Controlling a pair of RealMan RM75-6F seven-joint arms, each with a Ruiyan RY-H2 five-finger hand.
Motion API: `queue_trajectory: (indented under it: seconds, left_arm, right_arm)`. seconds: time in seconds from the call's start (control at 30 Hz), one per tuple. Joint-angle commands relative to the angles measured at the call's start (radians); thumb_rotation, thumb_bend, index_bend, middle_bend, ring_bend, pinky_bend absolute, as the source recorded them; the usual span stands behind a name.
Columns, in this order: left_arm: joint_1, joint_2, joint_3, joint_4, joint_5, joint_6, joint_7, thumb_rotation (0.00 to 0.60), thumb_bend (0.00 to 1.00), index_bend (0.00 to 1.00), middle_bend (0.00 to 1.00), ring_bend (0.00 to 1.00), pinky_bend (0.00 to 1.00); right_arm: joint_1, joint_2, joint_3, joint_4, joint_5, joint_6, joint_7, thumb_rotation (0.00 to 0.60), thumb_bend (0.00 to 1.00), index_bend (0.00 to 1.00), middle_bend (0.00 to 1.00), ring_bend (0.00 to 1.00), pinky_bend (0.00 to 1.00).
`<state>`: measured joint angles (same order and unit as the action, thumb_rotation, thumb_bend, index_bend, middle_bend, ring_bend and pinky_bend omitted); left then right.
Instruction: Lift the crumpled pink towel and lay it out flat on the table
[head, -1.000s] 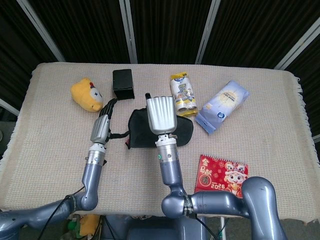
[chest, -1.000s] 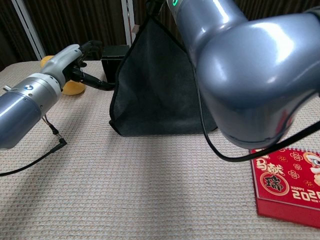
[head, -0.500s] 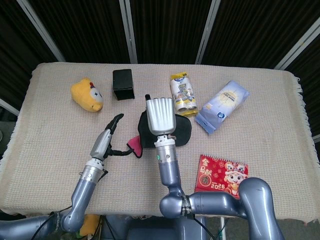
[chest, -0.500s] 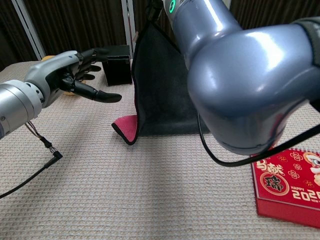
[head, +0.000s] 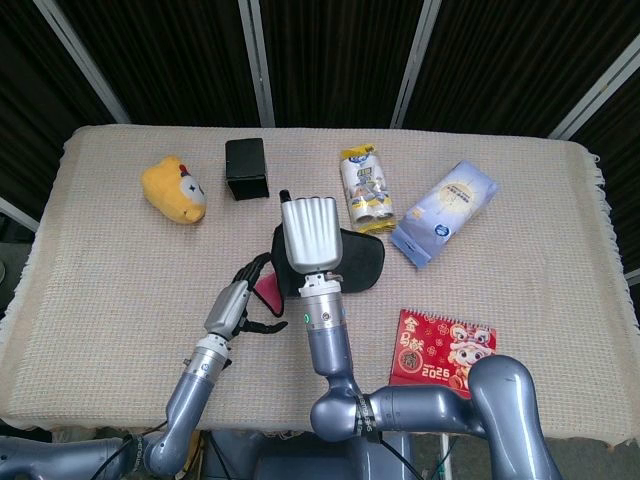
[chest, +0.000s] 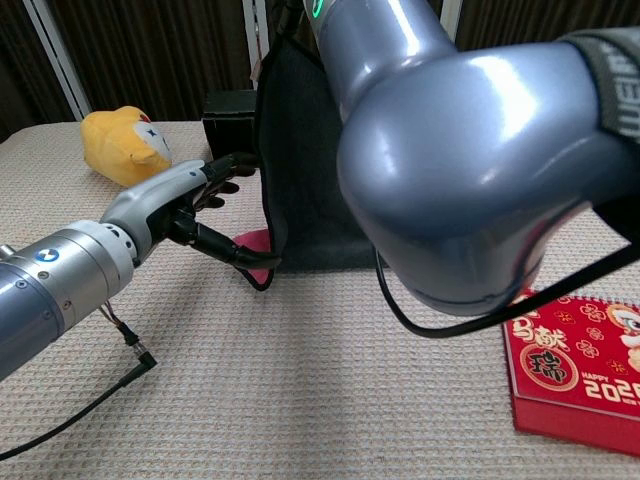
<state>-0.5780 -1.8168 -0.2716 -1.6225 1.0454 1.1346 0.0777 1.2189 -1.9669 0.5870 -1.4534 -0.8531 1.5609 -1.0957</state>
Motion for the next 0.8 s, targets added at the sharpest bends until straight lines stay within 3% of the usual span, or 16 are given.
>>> queue_trajectory:
  seconds: [0.03, 0.8]
  left_arm:
    - [-0.013, -0.022, -0.001, 0.031, -0.004, 0.004, 0.025, 0.6, 0.08, 0.0, 0.0, 0.0, 0.0]
    - [-0.095, -0.203, -0.052, 0.354, -0.033, -0.033, 0.074, 0.6, 0.08, 0.0, 0.0, 0.0, 0.0]
  right_arm:
    - [0.003, -0.003, 0.004, 0.001, -0.001, 0.001, -0.001, 0.6, 0.72, 0.68, 1.0, 1.0, 1.0]
    - [0.01, -0.007, 0.009, -0.021, -0.01, 0.003, -0.005, 0.6, 0.72, 0.68, 1.0, 1.0, 1.0]
